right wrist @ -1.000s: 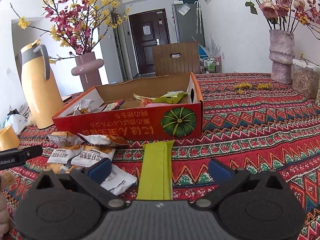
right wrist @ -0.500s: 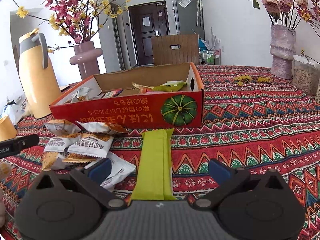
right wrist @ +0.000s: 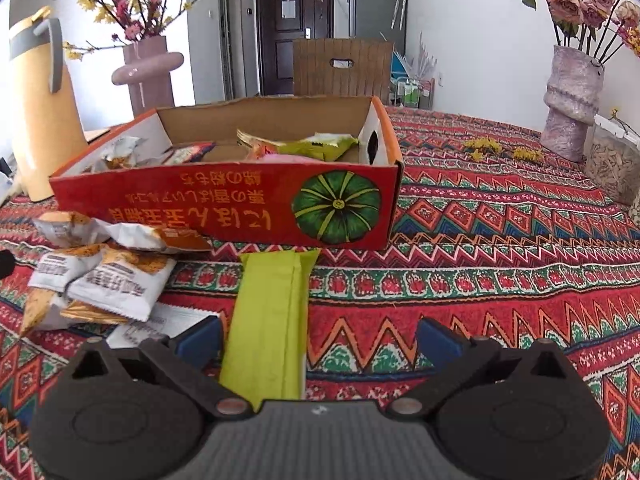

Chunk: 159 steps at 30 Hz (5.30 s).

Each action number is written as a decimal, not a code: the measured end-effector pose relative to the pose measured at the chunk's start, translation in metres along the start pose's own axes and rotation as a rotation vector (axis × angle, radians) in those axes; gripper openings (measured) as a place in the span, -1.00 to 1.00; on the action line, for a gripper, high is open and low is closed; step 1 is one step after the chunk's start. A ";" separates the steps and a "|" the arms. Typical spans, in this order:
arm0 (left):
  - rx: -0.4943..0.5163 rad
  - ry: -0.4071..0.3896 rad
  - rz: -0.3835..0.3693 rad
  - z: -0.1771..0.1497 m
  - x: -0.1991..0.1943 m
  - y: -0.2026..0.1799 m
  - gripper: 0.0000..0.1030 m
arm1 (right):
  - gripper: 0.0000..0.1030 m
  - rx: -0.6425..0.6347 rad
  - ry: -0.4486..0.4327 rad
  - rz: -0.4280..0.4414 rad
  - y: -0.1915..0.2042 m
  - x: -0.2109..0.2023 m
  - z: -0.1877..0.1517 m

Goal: Organize snacks
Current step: 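Move right gripper onto a green bar packet, then grasp the green bar packet with right gripper while left grasps a pumpkin-seed cracker packet, then carry both packets into the box and open both grippers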

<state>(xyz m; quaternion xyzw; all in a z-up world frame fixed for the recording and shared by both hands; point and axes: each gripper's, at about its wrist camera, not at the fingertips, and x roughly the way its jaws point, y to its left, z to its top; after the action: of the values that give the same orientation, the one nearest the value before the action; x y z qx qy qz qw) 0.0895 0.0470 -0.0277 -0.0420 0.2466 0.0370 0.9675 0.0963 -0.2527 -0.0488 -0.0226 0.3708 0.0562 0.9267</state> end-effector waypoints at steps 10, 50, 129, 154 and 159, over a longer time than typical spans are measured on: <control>-0.002 -0.001 0.000 0.000 0.000 0.000 1.00 | 1.00 -0.011 0.024 0.006 0.000 0.010 0.004; -0.019 0.303 0.088 0.007 0.048 -0.050 0.91 | -0.35 0.128 -0.234 0.189 -0.023 -0.038 -0.022; -0.016 -0.141 -0.038 0.120 0.007 -0.062 -0.25 | -0.34 0.073 -0.455 0.182 0.016 -0.038 0.109; -0.064 -0.070 0.014 0.111 0.091 -0.050 -0.25 | -0.35 0.078 -0.409 0.145 0.024 0.021 0.118; -0.057 -0.063 0.016 0.109 0.096 -0.051 -0.24 | -0.34 0.080 -0.403 0.142 0.024 0.021 0.116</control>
<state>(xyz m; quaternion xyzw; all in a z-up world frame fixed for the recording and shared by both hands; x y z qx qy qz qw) 0.2297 0.0117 0.0249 -0.0663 0.2150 0.0533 0.9729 0.1879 -0.2174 0.0211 0.0519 0.1805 0.1099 0.9760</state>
